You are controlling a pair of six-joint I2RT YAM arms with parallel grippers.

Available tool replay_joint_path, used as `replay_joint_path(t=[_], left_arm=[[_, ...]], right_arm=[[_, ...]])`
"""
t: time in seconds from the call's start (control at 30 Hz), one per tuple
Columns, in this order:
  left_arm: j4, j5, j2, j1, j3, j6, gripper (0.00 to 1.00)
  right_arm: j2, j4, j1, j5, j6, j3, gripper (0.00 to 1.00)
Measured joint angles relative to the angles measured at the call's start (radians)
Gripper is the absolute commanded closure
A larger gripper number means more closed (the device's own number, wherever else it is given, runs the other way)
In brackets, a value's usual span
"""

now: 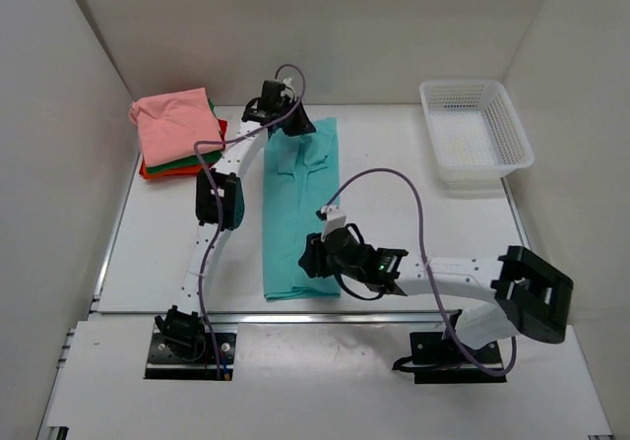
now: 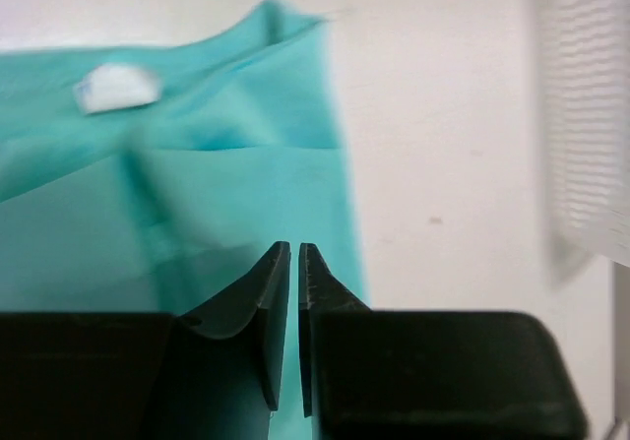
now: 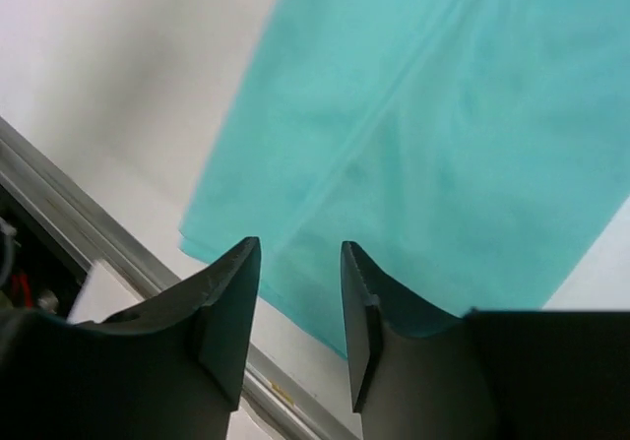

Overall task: Fold and stack the t-shirts
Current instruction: Rotate the tshirt 90 degrees

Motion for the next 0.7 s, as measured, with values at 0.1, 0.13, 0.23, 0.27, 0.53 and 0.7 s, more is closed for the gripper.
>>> replay_joint_path(t=[0.1, 0.13, 0.23, 0.27, 0.53, 0.7], left_arm=[[-0.019, 0.048, -0.067, -0.006, 0.018, -0.006, 0.73], [-0.046, 0.048, -0.111, -0.01, 0.003, 0.01, 0.72], [-0.12, 0.011, -0.385, -0.031, -0.262, 0.092, 0.66], [-0.111, -0.018, -0.52, -0.042, -0.432, 0.117, 0.66], [0.026, -0.135, -1.512, -0.093, -1.746, 0.12, 0.67], [0.072, -0.176, -1.68, -0.198, -2.113, 0.032, 0.63]], right_arm=[[-0.084, 0.0, -0.016, 0.045, -0.04, 0.003, 0.64], [-0.097, -0.022, -0.038, 0.047, -0.046, 0.01, 0.65], [-0.1, -0.116, -0.149, 0.04, -0.056, 0.026, 0.57], [-0.1, -0.15, -0.18, 0.038, -0.055, 0.026, 0.54], [-0.212, -0.363, -0.274, -0.007, 0.056, -0.077, 0.47], [-0.188, -0.383, -0.186, -0.039, 0.15, -0.087, 0.44]])
